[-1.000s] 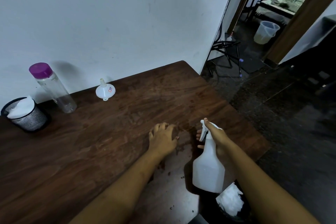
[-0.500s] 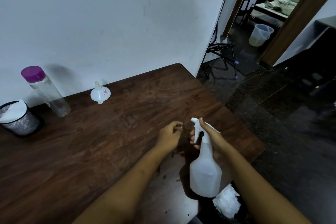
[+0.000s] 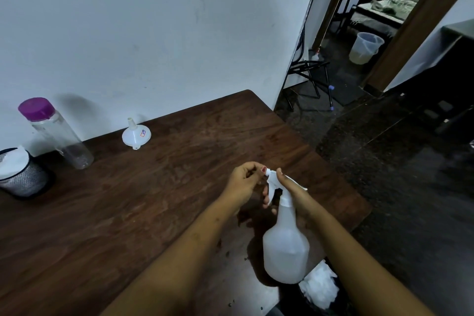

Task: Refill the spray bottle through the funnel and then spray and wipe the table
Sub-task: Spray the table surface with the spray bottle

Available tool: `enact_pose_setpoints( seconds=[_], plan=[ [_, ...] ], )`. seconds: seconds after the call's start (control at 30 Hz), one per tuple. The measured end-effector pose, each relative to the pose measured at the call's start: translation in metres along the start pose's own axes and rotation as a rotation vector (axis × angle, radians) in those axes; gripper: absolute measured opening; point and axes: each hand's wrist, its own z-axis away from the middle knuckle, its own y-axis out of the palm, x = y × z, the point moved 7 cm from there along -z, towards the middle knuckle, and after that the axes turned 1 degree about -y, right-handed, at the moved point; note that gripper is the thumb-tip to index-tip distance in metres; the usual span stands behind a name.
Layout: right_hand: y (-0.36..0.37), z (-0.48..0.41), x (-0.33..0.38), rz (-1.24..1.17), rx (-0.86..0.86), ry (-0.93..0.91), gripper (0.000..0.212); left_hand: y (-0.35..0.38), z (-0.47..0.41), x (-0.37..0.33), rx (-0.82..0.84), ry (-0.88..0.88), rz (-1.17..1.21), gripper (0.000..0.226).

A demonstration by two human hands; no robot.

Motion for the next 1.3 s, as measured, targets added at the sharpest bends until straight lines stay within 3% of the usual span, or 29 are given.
enact_pose_setpoints(
  seconds=[0.2, 0.33, 0.47, 0.57, 0.67, 0.77, 0.87, 0.9, 1.03, 1.1, 1.2, 1.3],
  plan=[
    [0.007, 0.0, 0.016, -0.026, -0.029, -0.066, 0.069, -0.001, -0.014, 0.008, -0.099, -0.089, -0.217, 0.044],
    [-0.002, 0.001, 0.013, -0.013, -0.122, -0.044, 0.062, -0.003, -0.016, 0.01, -0.155, -0.184, -0.327, 0.059],
    [-0.024, -0.007, 0.026, 0.176, -0.234, -0.112, 0.042, 0.003, -0.007, 0.033, -0.127, -0.425, -0.305, 0.076],
    [-0.04, -0.015, 0.025, 0.227, -0.305, -0.111, 0.044, 0.029, 0.011, 0.055, 0.179, -0.498, -0.352, 0.067],
    [-0.042, -0.017, 0.021, 0.136, -0.367, -0.042, 0.047, 0.064, 0.034, 0.075, 0.466, -0.517, -0.233, 0.061],
    [-0.041, -0.026, 0.018, 0.149, -0.383, -0.028, 0.045, 0.075, 0.041, 0.075, 0.493, -0.439, -0.199, 0.078],
    [-0.043, -0.034, 0.012, 0.172, -0.478, -0.015, 0.051, 0.076, 0.041, 0.064, 0.523, -0.389, -0.212, 0.033],
    [-0.044, -0.036, 0.009, 0.166, -0.494, -0.012, 0.052, 0.074, 0.04, 0.063, 0.51, -0.378, -0.218, 0.031],
    [-0.05, -0.032, 0.003, 0.149, -0.525, 0.027, 0.045, 0.074, 0.041, 0.066, 0.484, -0.387, -0.25, 0.04],
    [-0.047, -0.032, 0.004, 0.15, -0.436, 0.048, 0.04, 0.072, 0.039, 0.069, 0.469, -0.401, -0.271, 0.043],
    [-0.038, -0.036, 0.006, 0.227, -0.281, 0.034, 0.05, 0.07, 0.038, 0.073, 0.446, -0.397, -0.259, 0.048],
    [-0.039, -0.032, 0.005, 0.158, -0.329, -0.003, 0.032, 0.068, 0.037, 0.077, 0.437, -0.4, -0.273, 0.055]
  ],
)
